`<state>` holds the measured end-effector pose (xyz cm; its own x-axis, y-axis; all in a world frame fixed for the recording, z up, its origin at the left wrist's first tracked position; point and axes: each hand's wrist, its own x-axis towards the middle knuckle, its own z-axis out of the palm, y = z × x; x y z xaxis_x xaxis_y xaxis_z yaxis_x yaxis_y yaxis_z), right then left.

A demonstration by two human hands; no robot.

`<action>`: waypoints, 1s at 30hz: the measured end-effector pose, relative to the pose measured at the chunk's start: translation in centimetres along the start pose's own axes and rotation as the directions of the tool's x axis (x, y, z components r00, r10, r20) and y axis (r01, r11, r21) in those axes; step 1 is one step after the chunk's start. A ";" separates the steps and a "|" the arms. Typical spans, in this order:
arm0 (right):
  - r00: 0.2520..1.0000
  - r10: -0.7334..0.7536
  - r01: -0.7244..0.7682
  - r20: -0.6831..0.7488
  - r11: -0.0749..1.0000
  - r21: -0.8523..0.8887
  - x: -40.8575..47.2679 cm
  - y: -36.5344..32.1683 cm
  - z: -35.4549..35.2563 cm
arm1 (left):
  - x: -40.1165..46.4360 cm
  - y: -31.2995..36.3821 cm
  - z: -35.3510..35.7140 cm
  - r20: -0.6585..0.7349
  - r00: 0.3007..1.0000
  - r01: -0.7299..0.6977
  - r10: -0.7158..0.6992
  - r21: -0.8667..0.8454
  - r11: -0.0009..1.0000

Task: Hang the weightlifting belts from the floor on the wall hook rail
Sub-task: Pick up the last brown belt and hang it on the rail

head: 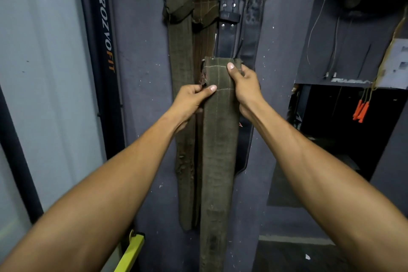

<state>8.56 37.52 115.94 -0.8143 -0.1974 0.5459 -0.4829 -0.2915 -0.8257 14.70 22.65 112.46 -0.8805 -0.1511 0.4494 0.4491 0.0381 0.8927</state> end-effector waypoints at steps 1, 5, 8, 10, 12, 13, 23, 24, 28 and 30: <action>1.000 -0.005 0.005 -0.002 1.000 0.008 0.0 -0.1 0.0 | -0.1 -0.3 -0.1 0.009 1.000 0.011 -0.011 0.004 1.000; 1.000 -0.023 0.024 -0.020 0.999 0.044 0.3 -1.2 0.1 | -3.3 -6.6 0.4 0.110 0.987 0.130 -0.116 -0.124 0.984; 0.999 -0.037 0.038 -0.026 0.998 0.048 0.6 -2.4 0.2 | -7.6 -13.5 0.2 0.145 0.954 0.272 -0.263 -0.042 0.961; 0.998 -0.049 0.051 -0.031 0.997 0.052 0.7 -3.3 0.2 | -10.4 -17.6 -0.1 0.165 0.917 0.367 -0.363 0.012 0.930; 0.998 -0.056 0.058 -0.034 0.996 0.067 0.7 -3.9 0.2 | -12.3 -20.3 -0.5 0.152 0.891 0.426 -0.428 0.045 0.904; 0.998 -0.055 0.057 -0.034 0.996 0.072 0.7 -3.9 0.1 | -12.8 -21.0 -0.7 0.136 0.886 0.439 -0.442 0.052 0.897; 0.994 0.099 -0.101 0.047 0.994 0.044 -1.4 0.2 -0.3 | -4.0 -7.2 -0.1 0.092 0.995 0.072 -0.049 -0.262 0.962; 0.992 0.110 -0.112 0.059 0.993 0.038 -1.6 0.7 -0.2 | -2.6 -5.3 0.1 0.068 0.997 0.043 -0.023 -0.309 0.950; 0.987 0.105 -0.107 0.122 0.994 0.006 -3.1 1.9 0.5 | 0.8 -0.3 0.5 -0.022 0.998 0.051 -0.062 -0.334 0.941; 0.988 0.089 -0.093 0.127 0.995 0.025 -3.7 1.9 0.7 | 1.4 0.4 0.8 -0.121 0.989 0.049 -0.088 -0.293 0.955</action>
<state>10.91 37.07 112.45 -0.8064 -0.3403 0.4836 -0.3969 -0.2948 -0.8693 13.50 23.25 113.46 -0.8918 -0.2720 0.3616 0.4299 -0.2600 0.8646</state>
